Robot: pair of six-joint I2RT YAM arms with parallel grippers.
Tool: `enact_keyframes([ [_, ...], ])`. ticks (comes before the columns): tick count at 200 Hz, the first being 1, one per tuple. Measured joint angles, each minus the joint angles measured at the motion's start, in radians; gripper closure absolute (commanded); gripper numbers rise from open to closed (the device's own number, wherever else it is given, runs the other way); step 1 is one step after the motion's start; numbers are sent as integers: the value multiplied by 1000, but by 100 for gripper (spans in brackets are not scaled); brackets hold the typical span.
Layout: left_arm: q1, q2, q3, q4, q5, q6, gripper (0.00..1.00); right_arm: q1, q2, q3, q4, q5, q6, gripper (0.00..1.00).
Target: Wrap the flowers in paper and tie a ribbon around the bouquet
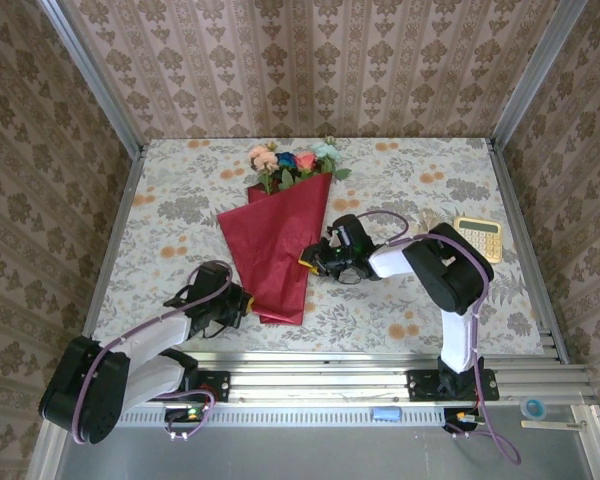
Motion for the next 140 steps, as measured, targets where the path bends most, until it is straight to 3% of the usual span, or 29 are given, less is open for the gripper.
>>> enact_keyframes([
  [28,29,8,5,-4,30,14,100,0,2,1,4,6,-11,100],
  [44,49,14,17,-25,52,38,100,3,2,10,-18,13,-25,100],
  [62,64,8,54,-114,50,81,73,6,-1,27,-51,26,-37,100],
  [79,68,-36,100,-246,19,108,59,12,-11,34,-74,42,-47,100],
  [102,34,-137,163,-451,-19,154,49,11,-19,39,-97,63,-46,100],
  [140,-95,-114,358,-577,-51,331,47,11,-23,71,-158,86,-24,100],
])
